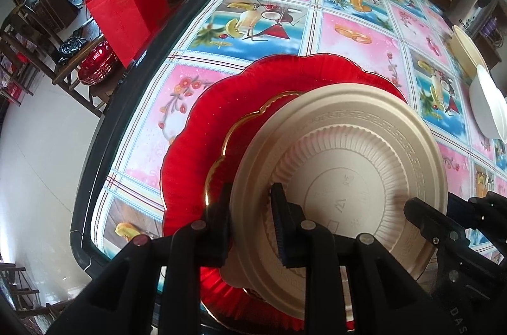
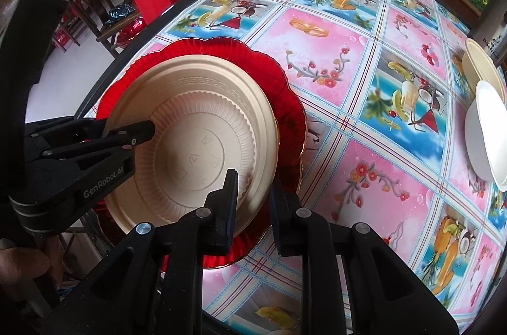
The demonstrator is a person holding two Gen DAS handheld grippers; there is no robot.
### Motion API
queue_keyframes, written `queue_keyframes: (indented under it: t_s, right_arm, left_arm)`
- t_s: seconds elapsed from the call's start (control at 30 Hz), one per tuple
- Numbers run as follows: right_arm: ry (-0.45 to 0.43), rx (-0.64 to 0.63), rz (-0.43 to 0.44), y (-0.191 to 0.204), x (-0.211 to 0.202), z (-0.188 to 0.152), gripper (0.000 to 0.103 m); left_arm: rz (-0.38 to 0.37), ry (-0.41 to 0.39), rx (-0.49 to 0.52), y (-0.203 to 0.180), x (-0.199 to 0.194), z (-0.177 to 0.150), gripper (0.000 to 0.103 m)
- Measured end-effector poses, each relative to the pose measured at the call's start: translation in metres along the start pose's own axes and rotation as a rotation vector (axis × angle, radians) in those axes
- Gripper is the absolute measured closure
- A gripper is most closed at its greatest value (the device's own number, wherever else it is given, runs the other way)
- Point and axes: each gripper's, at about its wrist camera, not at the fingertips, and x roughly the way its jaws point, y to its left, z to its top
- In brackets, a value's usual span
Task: Organize plates and bowls
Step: 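Lower the beige bowl into the red plates and open the left tool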
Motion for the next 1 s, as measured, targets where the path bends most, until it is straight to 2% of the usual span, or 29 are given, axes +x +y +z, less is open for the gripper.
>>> queue_keyframes:
  t_s: [0.17,0.33,0.37,0.43,0.77,1.0]
  right_arm:
    - [-0.008,-0.002,0.006,0.000,-0.005,-0.001,0.084]
    - [-0.019,0.006,0.016,-0.003,-0.011,-0.002,0.084]
    - [-0.016,0.003,0.017,-0.003,-0.011,-0.002,0.084]
    - [-0.020,0.006,0.019,-0.003,-0.012,-0.002,0.084]
    - [-0.099,0.056,0.054,-0.014,-0.034,0.001,0.082]
    - [-0.145,0.072,0.052,-0.020,-0.051,0.005,0.082]
  left_arm:
    - [-0.006,-0.013,0.001,-0.001,0.000,-0.001,0.075]
    - [-0.012,-0.044,0.021,-0.006,-0.005,0.000,0.046]
    - [-0.009,-0.054,0.027,-0.007,-0.007,0.000,0.043]
    - [0.017,-0.070,0.032,-0.009,-0.010,-0.001,0.026]
    - [0.020,-0.132,-0.008,0.007,-0.033,0.009,0.024]
    - [-0.016,-0.175,0.001,-0.010,-0.053,0.022,0.023]
